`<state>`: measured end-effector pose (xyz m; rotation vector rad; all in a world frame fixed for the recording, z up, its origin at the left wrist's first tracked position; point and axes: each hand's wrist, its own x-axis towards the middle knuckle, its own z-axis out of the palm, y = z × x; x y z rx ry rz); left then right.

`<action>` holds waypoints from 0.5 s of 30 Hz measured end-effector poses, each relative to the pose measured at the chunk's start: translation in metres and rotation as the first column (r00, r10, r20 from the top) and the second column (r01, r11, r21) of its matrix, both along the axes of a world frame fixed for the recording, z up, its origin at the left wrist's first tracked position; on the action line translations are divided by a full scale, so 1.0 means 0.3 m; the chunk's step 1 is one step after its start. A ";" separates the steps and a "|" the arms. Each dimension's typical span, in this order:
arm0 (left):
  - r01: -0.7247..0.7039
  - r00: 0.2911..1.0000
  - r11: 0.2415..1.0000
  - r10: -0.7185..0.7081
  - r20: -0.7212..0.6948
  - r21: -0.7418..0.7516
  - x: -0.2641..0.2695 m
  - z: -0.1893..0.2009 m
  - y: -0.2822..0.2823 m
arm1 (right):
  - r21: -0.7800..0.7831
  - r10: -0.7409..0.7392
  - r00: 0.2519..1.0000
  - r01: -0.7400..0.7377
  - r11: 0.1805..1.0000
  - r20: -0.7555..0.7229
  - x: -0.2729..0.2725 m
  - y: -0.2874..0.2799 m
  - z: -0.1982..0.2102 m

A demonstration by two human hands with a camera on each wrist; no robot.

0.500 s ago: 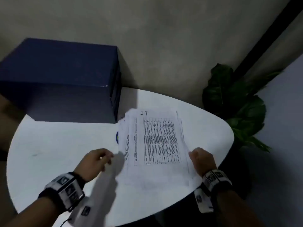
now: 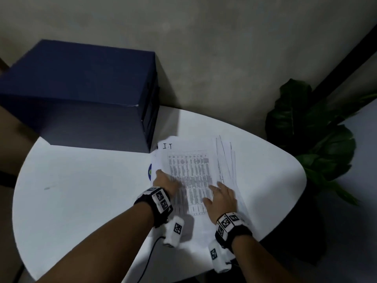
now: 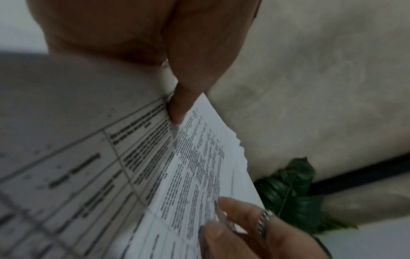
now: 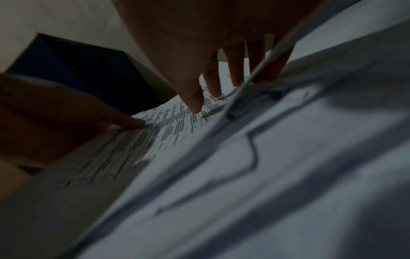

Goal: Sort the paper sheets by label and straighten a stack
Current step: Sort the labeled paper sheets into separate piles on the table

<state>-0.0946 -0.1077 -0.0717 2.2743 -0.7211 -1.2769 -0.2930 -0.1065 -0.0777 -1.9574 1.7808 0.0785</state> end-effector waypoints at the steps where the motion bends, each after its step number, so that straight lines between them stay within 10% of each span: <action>1: -0.027 1.000 1.000 0.027 -0.008 -0.006 0.006 0.001 -0.006 | -0.013 -0.022 0.997 0.023 1.000 0.079 -0.007 -0.008 0.010; 9: -0.101 0.995 0.943 0.100 -0.020 -0.318 0.199 0.115 0.091 | -0.135 -0.385 0.844 0.460 0.878 0.372 -0.114 -0.104 0.077; 15: -0.163 0.986 0.927 0.142 -0.086 -0.337 0.365 0.155 0.208 | 0.088 -0.217 0.970 0.227 0.970 -0.111 0.036 -0.112 0.018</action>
